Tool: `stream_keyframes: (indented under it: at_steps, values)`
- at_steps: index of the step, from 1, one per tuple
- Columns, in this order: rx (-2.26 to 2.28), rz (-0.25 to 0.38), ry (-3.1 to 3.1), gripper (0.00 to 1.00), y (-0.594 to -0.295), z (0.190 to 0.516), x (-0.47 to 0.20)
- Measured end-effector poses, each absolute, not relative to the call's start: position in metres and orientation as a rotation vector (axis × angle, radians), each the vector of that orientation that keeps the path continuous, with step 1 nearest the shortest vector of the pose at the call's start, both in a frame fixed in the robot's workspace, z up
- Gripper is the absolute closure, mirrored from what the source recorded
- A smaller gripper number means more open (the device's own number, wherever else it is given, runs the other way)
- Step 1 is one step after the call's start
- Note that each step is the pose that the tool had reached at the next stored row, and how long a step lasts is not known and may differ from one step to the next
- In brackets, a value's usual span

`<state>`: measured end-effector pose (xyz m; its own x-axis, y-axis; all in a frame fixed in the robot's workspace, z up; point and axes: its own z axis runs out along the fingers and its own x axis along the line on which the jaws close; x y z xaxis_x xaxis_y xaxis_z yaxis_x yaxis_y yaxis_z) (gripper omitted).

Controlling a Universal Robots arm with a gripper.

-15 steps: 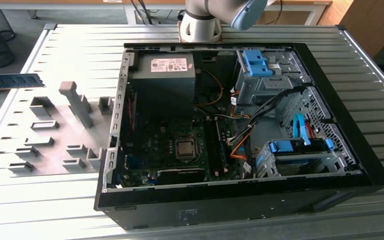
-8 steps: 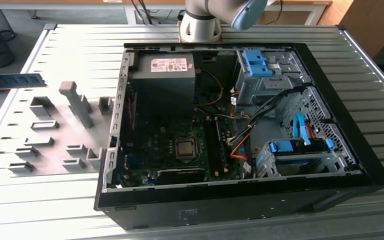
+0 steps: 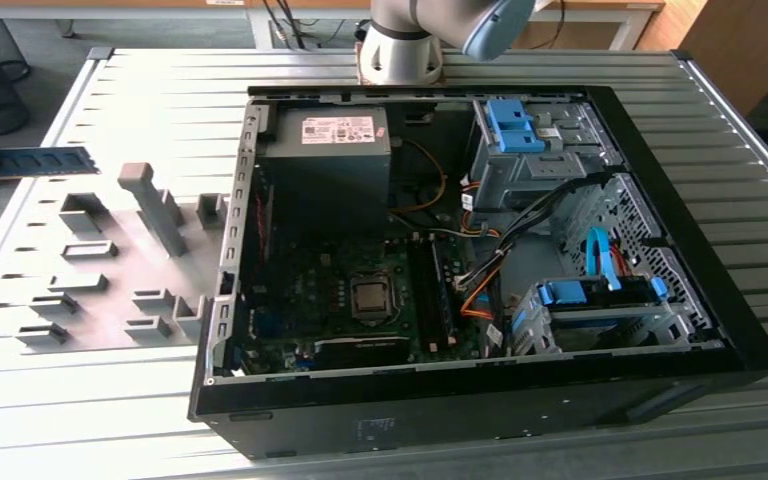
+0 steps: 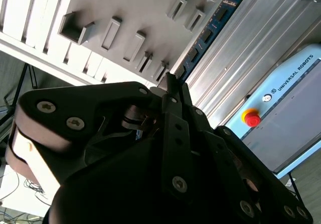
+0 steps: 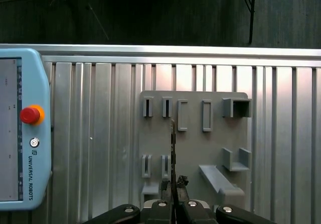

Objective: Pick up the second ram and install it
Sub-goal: 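Pick up the second ram and move it above second insertion slot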

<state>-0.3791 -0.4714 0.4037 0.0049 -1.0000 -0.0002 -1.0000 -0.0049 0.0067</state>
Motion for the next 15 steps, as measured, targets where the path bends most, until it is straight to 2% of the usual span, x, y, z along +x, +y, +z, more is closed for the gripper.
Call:
stream_keyframes:
  at_steps: [15]
  values:
    - [2.224,-0.008,-2.213,0.86,-0.4714,0.4037,-0.3731]
